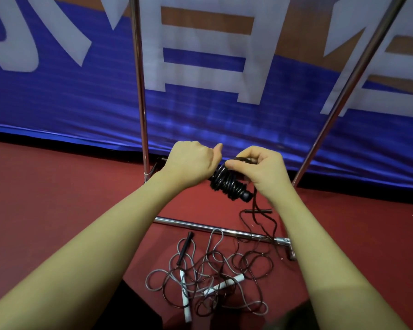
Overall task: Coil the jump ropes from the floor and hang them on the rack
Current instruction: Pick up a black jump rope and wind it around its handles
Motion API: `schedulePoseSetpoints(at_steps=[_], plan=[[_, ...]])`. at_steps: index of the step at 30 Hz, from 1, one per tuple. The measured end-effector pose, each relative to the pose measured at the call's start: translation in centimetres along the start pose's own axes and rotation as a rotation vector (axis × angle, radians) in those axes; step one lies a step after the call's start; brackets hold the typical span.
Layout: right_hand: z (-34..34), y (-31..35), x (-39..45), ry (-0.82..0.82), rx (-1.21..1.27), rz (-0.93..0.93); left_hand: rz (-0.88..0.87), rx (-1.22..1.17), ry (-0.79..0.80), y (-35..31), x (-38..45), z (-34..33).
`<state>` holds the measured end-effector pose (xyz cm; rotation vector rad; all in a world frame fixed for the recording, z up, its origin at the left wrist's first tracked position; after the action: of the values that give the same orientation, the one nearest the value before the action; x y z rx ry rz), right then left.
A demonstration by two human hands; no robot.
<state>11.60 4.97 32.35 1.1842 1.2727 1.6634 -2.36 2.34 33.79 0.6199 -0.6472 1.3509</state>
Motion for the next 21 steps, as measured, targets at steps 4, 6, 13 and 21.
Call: schedulePoseSetpoints(at_steps=[4,6,13,21], plan=[[0.4,-0.9,0.2,-0.008,0.095,-0.047,-0.033,-0.173,0.058,-0.7,0.1,0.2],[0.4,-1.1,0.2,-0.015,0.189,-0.061,-0.024,-0.218,0.047,-0.9,0.4,0.7],[0.2,-0.8,0.6,-0.011,0.249,-0.031,0.299,-0.673,0.214,-0.1,0.6,1.3],[-1.8,-1.8,0.2,0.139,0.195,-0.119,0.850,-0.944,0.115,3.0,0.6,-0.8]])
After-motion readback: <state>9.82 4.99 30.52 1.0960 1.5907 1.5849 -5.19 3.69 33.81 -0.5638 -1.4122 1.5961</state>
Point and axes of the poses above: each hand's wrist, its own x-axis towards the middle knuckle, its own z-axis out of the back of the hand, y = z × x, the point moved 6 cm from there along x, towards the middle knuckle, and after that the axes turned 5 degrees about x, right-handed, at the moved point
